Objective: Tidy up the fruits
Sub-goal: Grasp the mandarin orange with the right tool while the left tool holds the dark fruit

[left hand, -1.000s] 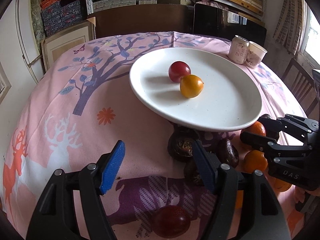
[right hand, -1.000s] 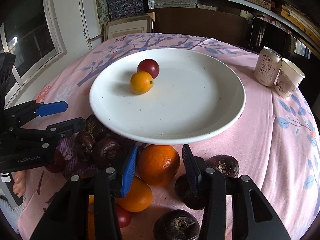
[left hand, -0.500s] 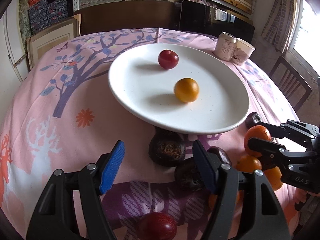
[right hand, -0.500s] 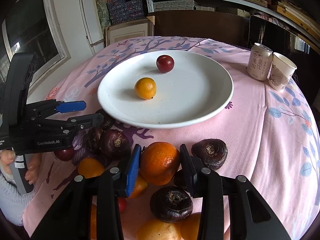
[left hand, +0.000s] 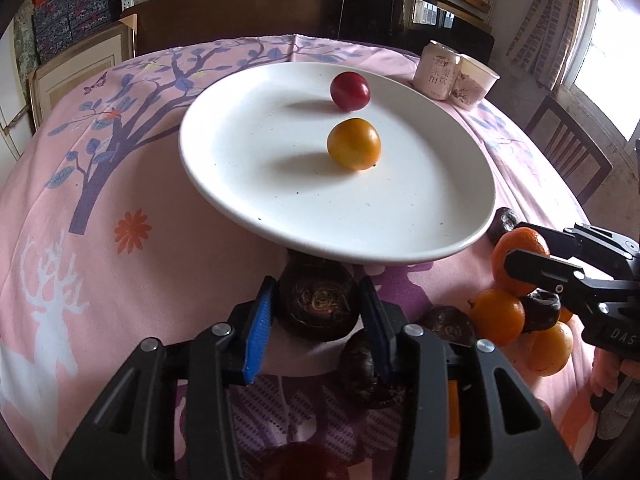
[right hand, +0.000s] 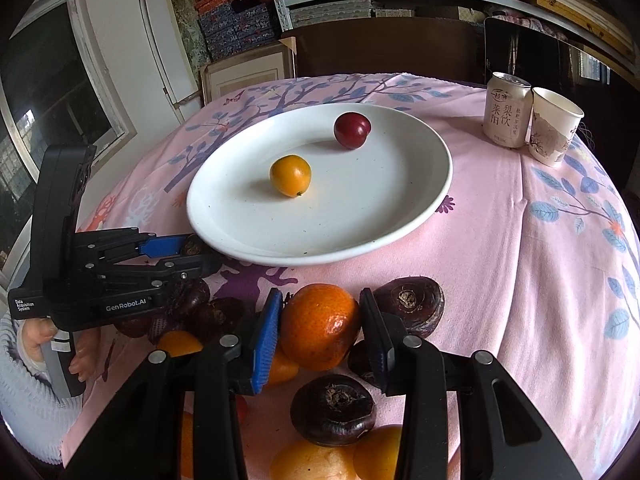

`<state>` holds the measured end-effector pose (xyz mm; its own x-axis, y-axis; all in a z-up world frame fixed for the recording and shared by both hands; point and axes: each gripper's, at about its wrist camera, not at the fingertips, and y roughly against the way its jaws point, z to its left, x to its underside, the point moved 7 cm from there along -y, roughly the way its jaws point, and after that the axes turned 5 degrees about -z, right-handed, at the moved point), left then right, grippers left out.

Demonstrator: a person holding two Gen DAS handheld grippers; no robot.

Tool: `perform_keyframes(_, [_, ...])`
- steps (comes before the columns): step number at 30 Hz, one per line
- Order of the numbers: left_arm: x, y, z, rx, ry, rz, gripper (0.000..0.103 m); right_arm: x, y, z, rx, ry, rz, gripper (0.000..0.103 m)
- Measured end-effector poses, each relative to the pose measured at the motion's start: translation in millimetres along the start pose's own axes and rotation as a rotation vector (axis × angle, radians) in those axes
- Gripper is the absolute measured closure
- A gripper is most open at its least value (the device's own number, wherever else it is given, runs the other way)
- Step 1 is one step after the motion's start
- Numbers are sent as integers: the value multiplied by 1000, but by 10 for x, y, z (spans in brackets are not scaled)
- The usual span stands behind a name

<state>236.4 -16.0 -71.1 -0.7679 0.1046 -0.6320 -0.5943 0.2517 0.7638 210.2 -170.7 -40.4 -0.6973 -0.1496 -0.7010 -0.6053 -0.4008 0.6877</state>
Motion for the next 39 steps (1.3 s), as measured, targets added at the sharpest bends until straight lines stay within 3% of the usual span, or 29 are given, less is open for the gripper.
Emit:
perform_keyframes(5, [7,33,-34,-42,-29,-23,62,2,4,-12,2,-2,-4,63])
perform_keyframes(13, [92,242,91,-78,21,-41,62,3,17,0,-5,-4,-5,63])
perform_keyframes(20, [28,440,2,-95,-10,-124,62,-29,119,86,-23,7,-39,63])
perform_keyframes(27, [11,520,-28,-106,-15,-151,62,2,247,168,-42,21,-68,63])
perform_keyframes(35, [8,634,-27,-119,-7,-185,62,-108,573,-293,-20,-137,-175,63])
perform_keyframes(39, [21,663,-103,-131,-28,-202,62,-106,554,-264,-24,-129,-174,63])
